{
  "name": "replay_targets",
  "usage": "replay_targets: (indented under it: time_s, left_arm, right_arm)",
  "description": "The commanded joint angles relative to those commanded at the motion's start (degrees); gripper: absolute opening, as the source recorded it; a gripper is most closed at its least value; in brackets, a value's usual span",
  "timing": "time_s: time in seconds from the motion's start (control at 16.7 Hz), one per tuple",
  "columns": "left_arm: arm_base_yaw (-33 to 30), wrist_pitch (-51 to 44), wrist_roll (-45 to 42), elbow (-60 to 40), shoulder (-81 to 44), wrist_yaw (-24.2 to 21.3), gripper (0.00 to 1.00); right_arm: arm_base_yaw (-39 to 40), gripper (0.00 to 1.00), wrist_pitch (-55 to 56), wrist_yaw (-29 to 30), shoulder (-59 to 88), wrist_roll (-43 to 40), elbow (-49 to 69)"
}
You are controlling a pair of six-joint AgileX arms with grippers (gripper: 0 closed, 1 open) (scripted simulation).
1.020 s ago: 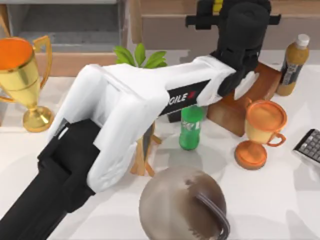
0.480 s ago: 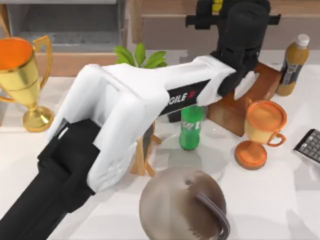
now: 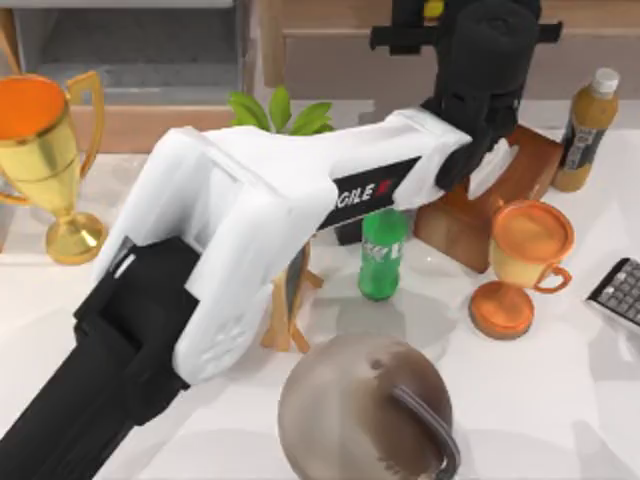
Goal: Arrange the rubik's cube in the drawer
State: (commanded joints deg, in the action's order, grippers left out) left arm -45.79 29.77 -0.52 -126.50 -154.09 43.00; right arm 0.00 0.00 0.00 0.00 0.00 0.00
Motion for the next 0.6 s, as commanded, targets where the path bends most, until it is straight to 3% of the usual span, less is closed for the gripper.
replay_targets:
  time_s: [0.36,0.6]
  left_arm:
    - [-1.81,9.3,2.62,-3.09,5.64,4.33,0.0]
    - [-1.98,6.3,1.37,1.6,5.59,3.85,0.0]
  right_arm:
    - [0.0,1.0,0.0,0.0,0.0,0.0,0.0]
    - [0.0,1.0,0.0,0.0,0.0,0.0,0.0]
